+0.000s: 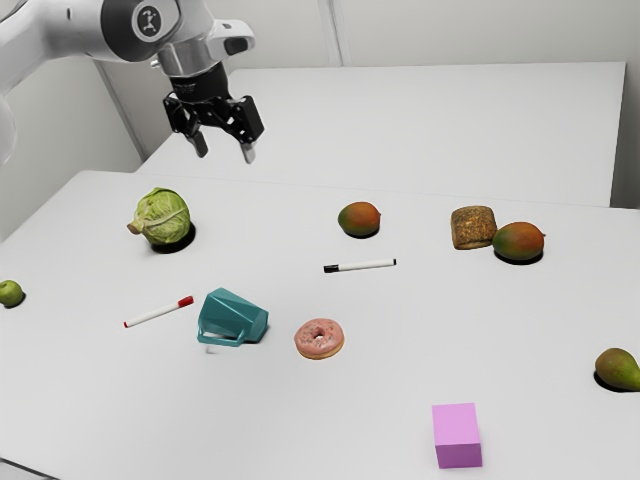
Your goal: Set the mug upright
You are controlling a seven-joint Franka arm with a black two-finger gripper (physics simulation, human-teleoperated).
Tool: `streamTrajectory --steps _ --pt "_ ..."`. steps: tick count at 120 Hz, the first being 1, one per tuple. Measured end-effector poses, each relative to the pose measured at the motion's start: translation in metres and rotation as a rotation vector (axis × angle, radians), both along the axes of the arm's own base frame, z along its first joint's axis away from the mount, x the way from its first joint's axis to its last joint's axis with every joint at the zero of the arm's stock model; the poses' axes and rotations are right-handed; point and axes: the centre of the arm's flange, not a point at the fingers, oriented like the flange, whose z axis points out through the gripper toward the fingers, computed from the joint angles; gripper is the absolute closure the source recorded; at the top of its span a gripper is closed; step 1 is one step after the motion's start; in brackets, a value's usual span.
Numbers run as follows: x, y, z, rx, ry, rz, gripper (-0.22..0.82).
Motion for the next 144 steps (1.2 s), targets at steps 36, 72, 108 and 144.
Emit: streamTrajectory --steps 36,72,108,144 --pt "-0.023 0.009 0.007 0.014 -0.005 0.021 0.02" --pt "-0.036 0.078 -0.019 -0.075 0.058 0.127 0.02" --pt "-0.046 0.148 -0.096 -0.230 0.106 0.188 0.03" --pt "-0.056 0.186 -0.165 -0.422 0.046 0.205 0.03"
